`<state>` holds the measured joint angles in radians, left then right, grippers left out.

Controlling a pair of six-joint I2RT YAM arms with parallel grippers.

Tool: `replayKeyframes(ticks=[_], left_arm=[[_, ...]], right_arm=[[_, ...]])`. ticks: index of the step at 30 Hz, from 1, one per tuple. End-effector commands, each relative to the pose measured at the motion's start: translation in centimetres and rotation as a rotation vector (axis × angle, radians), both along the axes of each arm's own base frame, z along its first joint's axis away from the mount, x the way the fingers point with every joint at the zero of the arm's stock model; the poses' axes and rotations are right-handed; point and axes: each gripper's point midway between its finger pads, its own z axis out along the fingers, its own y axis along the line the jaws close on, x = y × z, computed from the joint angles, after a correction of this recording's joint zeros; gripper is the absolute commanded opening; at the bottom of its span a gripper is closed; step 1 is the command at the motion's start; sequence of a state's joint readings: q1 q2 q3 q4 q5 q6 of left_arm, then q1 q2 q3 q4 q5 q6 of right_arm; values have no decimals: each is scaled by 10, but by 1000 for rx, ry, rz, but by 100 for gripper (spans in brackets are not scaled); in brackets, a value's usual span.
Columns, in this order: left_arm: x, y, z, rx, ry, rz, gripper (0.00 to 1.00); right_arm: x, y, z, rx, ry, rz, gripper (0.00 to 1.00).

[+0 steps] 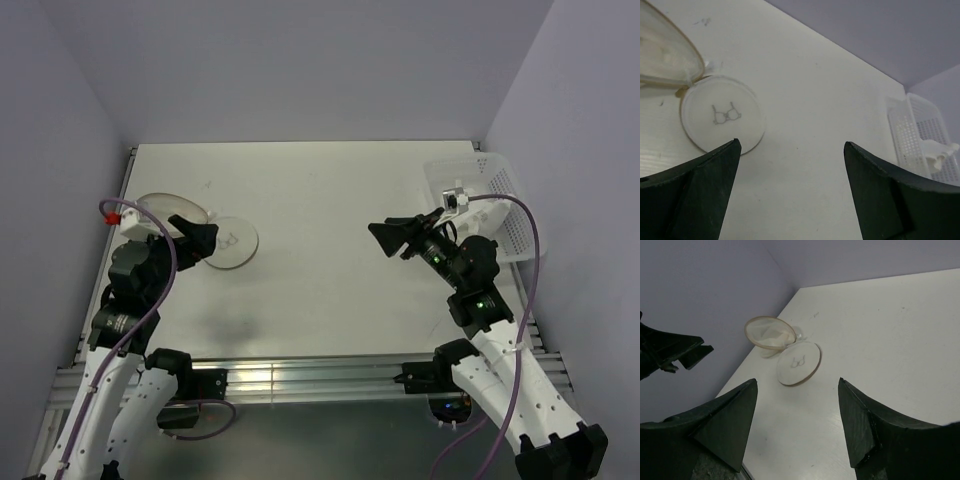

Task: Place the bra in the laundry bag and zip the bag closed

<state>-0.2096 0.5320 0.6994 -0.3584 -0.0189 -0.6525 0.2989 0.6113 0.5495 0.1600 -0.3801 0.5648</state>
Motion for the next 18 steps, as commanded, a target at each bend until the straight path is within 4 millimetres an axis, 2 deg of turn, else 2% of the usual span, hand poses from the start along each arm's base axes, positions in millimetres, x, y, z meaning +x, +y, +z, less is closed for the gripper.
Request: replayKeyframes(ticks=[1,7,12,15,18], left_arm=[[7,29,-14,-51,65,206,90],[17,52,-33,-166,86,401,76],[30,81,-57,-147,129,613,74],[35,101,-61,-90,136,730,74],[46,107,-73,-52,162,779,74]], right_arm=[[-2,5,10,24,-41,22,72],[0,15,2,32,-6,54,64],[2,28,-18,-16,45,82,63],[1,38,-30,-38,69,113,63],[-2,48,-35,-48,81,150,63]])
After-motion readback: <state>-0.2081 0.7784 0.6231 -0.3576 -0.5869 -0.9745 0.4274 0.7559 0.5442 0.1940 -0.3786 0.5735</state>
